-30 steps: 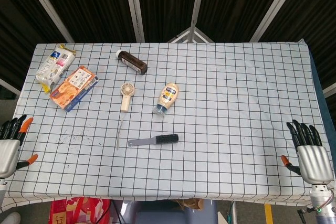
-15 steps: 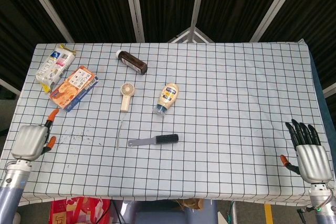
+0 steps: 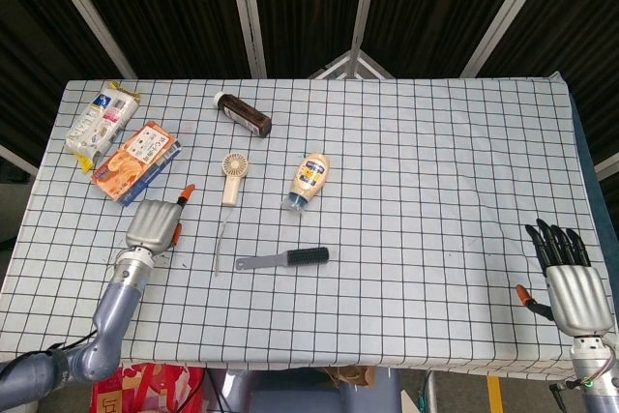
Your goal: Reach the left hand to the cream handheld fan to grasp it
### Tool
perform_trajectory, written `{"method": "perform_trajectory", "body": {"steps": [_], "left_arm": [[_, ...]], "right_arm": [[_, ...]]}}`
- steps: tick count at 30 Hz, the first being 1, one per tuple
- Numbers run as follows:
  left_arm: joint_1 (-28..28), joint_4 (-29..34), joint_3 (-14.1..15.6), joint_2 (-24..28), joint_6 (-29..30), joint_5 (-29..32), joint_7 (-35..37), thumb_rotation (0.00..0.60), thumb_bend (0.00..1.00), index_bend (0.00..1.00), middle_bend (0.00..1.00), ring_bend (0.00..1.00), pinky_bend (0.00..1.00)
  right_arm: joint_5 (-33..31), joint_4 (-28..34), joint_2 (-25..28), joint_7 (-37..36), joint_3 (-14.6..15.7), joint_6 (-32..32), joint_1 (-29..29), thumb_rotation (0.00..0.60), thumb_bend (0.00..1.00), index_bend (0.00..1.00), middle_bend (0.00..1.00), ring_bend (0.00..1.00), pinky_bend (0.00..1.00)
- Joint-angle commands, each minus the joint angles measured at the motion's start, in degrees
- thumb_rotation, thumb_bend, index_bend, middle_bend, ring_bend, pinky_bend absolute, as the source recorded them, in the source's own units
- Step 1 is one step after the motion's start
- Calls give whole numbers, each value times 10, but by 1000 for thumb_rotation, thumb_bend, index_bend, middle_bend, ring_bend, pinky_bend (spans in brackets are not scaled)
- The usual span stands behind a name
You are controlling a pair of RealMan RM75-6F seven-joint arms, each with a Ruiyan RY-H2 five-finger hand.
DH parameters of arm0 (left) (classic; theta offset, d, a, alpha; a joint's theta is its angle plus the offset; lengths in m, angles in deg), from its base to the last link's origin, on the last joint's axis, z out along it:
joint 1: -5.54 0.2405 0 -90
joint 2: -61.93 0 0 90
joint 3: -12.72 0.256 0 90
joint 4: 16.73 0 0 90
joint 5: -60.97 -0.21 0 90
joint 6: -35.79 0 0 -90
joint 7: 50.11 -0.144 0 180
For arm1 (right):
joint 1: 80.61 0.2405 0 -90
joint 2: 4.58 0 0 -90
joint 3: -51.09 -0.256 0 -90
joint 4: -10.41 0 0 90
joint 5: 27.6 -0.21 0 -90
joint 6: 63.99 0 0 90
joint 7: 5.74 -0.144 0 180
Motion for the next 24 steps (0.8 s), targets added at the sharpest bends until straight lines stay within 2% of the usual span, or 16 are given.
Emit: {"method": "perform_trajectory", "body": {"steps": [1,11,24], "left_arm": [[-41,-34,-14,-41,-4,51,-39,600,709,8,885,779,809],[-106,-109,-25,-109,0,126,-73,600,711,37,889,781,812],[-139,-160,-18,-137,-3,150,-67,600,711,27,889,781,811]], "right_arm": [[0,-1,1,-2,0,1,0,600,280,0,0,0,0],[2,-3,3,-12,2,3,2,600,279,0,0,0,0],[4,-5,5,-19,3,4,3,600,279,0,0,0,0]]}}
